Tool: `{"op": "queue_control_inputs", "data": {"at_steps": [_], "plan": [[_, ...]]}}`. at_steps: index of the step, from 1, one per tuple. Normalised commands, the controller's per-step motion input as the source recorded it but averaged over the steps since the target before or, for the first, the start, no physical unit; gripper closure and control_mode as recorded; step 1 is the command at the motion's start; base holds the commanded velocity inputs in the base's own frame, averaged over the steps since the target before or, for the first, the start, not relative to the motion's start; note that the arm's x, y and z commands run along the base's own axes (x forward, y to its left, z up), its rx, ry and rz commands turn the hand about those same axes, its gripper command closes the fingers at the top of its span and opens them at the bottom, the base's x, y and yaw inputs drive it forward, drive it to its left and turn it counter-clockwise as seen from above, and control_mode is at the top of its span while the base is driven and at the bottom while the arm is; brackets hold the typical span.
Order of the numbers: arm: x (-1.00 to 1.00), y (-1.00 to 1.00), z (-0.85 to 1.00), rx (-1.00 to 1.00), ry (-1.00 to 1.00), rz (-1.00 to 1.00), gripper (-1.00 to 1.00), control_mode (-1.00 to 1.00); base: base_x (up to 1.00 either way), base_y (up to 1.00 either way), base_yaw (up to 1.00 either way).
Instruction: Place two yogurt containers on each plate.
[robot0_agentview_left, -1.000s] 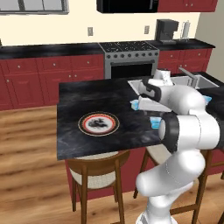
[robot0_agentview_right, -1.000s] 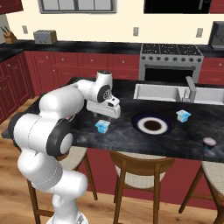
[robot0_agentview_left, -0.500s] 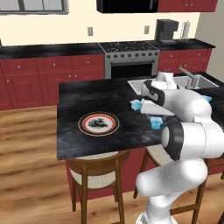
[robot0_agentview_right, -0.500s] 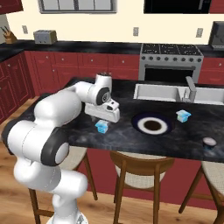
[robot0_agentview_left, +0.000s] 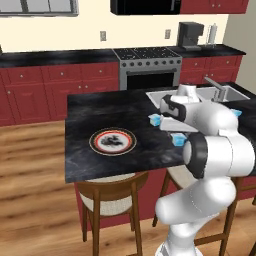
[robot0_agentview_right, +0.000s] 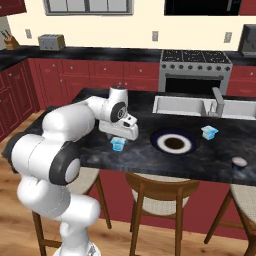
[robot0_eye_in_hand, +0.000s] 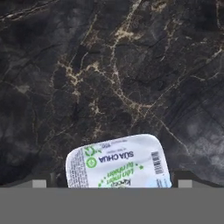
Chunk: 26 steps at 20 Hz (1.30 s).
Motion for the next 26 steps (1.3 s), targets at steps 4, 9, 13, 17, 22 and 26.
{"op": "queue_control_inputs", "data": {"at_steps": [4,9,13,17,22,26], "plan": [[-0.30,-0.15,-0.11,0.00,0.00,0.00,-1.00,-1.00,0.00,0.00,0.00],[-0.11,0.00,0.00,0.00,-0.02,0.00,-1.00,-1.00,0.00,0.00,0.00],[0.00,-0.01,0.00,0.00,-0.08,0.00,-1.00,-1.00,0.00,0.00,0.00],[-0.05,-0.09,0.00,0.00,-0.09,0.03,-1.00,-1.00,0.00,0.00,0.00],[-0.03,0.04,-0.01,-0.03,0.00,0.00,-1.00,-1.00,0.00,0.00,0.00],[0.00,0.00,-0.03,-0.03,0.00,0.00,-1.00,-1.00,0.00,0.00,0.00]]}}
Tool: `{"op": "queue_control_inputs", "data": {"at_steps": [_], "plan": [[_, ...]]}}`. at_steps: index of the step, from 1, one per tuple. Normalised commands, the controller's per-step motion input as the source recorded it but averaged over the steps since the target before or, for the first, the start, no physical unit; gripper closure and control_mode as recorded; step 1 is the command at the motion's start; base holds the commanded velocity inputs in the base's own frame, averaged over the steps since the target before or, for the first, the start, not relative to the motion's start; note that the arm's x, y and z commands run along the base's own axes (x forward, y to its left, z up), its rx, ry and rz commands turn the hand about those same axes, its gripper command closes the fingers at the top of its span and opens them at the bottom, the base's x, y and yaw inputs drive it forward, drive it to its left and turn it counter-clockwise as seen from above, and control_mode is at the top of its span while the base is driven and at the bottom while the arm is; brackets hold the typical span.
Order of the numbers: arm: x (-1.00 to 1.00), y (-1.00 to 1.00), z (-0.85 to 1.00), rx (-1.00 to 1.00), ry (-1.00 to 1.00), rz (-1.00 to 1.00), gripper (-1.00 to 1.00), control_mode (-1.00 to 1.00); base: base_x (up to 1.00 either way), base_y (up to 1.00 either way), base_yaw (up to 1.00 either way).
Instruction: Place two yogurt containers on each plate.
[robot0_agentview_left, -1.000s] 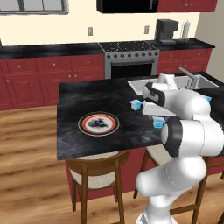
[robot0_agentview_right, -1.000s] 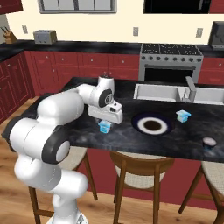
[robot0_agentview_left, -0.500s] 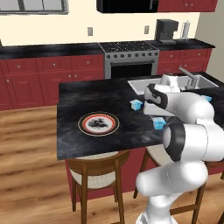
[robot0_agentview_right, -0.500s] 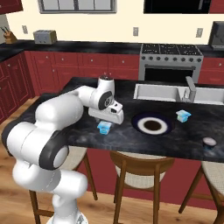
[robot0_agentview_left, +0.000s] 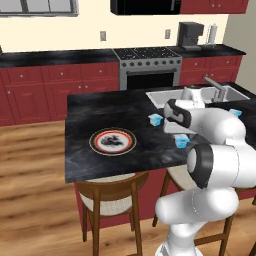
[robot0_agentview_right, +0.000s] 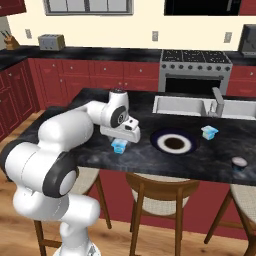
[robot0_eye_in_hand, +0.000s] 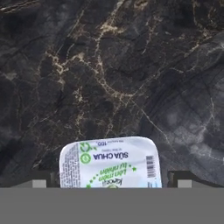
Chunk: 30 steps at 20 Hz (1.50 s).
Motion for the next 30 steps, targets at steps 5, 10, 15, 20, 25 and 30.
{"op": "queue_control_inputs", "data": {"at_steps": [5,10,15,20,25,30], "plan": [[0.00,0.00,-0.18,-0.03,0.00,0.01,-1.00,-1.00,0.00,0.00,0.00],[0.00,0.00,-0.31,-0.04,0.00,0.03,-1.00,-1.00,0.00,0.00,0.00],[0.00,0.00,-0.08,0.00,0.00,0.01,1.00,-1.00,0.00,0.00,0.00],[0.07,0.62,0.66,0.03,0.00,0.00,1.00,-1.00,0.00,0.00,0.00],[0.50,1.00,0.62,0.05,-0.03,-0.02,1.00,-1.00,0.00,0.00,0.00],[0.54,1.00,-0.10,0.02,-0.04,-0.05,1.00,-1.00,0.00,0.00,0.00]]}}
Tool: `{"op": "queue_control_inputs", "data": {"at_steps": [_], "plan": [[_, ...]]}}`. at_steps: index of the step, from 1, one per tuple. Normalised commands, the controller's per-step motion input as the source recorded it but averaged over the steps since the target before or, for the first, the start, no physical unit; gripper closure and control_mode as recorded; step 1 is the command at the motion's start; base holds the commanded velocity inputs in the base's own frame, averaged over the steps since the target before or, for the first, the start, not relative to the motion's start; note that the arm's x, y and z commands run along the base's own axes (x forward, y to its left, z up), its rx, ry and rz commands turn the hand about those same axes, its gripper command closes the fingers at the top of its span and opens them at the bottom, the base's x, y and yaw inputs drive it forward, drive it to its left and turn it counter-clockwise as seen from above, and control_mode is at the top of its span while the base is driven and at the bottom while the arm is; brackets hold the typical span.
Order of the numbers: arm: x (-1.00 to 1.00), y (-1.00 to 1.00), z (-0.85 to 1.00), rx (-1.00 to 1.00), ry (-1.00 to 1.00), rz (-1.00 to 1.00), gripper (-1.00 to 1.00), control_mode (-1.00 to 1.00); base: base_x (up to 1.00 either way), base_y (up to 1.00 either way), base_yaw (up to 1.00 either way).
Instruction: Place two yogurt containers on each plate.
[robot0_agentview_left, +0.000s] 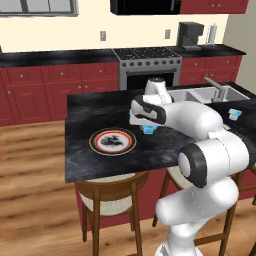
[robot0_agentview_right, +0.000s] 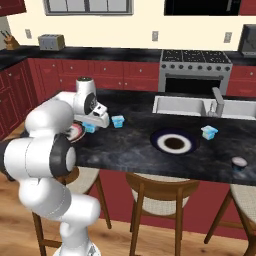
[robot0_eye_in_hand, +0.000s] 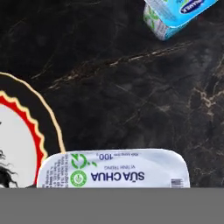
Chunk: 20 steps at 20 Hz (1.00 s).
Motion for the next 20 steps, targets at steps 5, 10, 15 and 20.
{"op": "queue_control_inputs", "data": {"at_steps": [5,10,15,20], "plan": [[0.10,1.00,-0.16,0.02,0.00,0.00,1.00,-1.00,0.00,0.00,0.00],[0.13,0.46,-0.05,0.00,0.00,0.01,1.00,-1.00,0.00,0.00,0.00],[0.36,0.51,-0.23,0.00,0.02,0.00,-1.00,-1.00,0.00,0.00,0.00],[0.00,0.00,0.02,0.00,0.00,0.00,-1.00,-1.00,0.00,0.00,0.00]]}}
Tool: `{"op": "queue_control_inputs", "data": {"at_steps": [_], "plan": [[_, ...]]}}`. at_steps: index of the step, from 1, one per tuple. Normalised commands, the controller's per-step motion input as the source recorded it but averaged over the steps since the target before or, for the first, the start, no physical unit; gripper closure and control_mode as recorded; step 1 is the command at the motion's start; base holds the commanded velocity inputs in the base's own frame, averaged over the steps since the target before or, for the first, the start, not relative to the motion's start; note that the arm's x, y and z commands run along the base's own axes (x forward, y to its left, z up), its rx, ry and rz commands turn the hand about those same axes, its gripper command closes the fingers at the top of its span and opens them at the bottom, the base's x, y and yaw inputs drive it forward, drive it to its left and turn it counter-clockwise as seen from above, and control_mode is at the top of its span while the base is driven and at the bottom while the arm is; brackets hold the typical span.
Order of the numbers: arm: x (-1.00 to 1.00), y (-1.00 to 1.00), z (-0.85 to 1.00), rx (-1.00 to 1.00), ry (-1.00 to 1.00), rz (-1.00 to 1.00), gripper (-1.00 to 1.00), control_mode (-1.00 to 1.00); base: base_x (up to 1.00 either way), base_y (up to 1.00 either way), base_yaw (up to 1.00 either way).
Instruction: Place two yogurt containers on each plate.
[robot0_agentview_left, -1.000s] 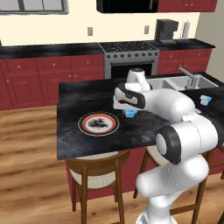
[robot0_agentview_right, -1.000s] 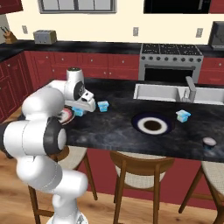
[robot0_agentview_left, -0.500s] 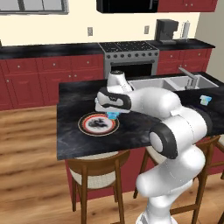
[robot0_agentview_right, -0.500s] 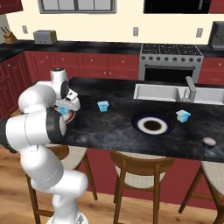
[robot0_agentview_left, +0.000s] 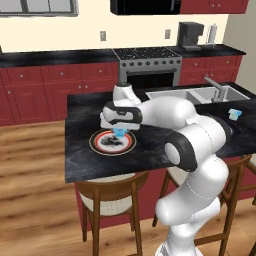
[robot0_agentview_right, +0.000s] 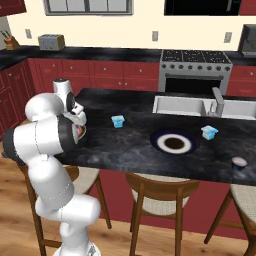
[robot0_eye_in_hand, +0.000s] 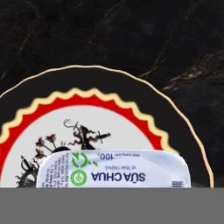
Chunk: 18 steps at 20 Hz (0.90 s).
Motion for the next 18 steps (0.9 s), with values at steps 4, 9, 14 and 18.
{"op": "queue_control_inputs", "data": {"at_steps": [4,9,14,18], "plan": [[0.00,0.00,0.11,0.00,-0.01,0.00,-1.00,-1.00,0.00,0.00,0.00],[0.01,-0.02,0.05,0.00,0.00,0.00,-1.00,-1.00,0.00,0.00,0.00],[-0.05,-0.65,0.90,0.02,-0.28,0.00,-1.00,-1.00,0.00,0.00,0.00],[-0.08,-0.86,0.23,0.00,-0.15,0.00,-1.00,-1.00,0.00,0.00,0.00]]}}
